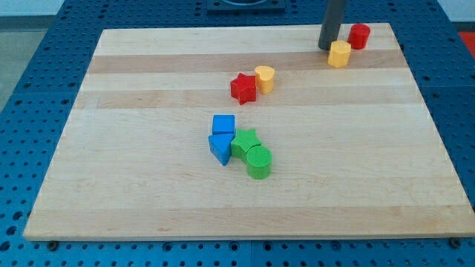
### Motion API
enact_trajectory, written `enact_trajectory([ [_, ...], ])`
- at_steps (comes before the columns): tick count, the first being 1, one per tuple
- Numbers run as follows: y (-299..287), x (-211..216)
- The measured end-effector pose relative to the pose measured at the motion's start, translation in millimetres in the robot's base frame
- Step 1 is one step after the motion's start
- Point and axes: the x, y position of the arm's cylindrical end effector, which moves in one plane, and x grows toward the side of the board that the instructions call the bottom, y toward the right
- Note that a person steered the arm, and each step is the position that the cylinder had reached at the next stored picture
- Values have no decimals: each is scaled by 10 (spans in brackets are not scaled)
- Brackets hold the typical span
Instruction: Move the yellow hexagon below the red circle
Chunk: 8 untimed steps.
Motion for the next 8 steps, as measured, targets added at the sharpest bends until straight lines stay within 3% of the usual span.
enact_trajectory([
  [8, -102, 214],
])
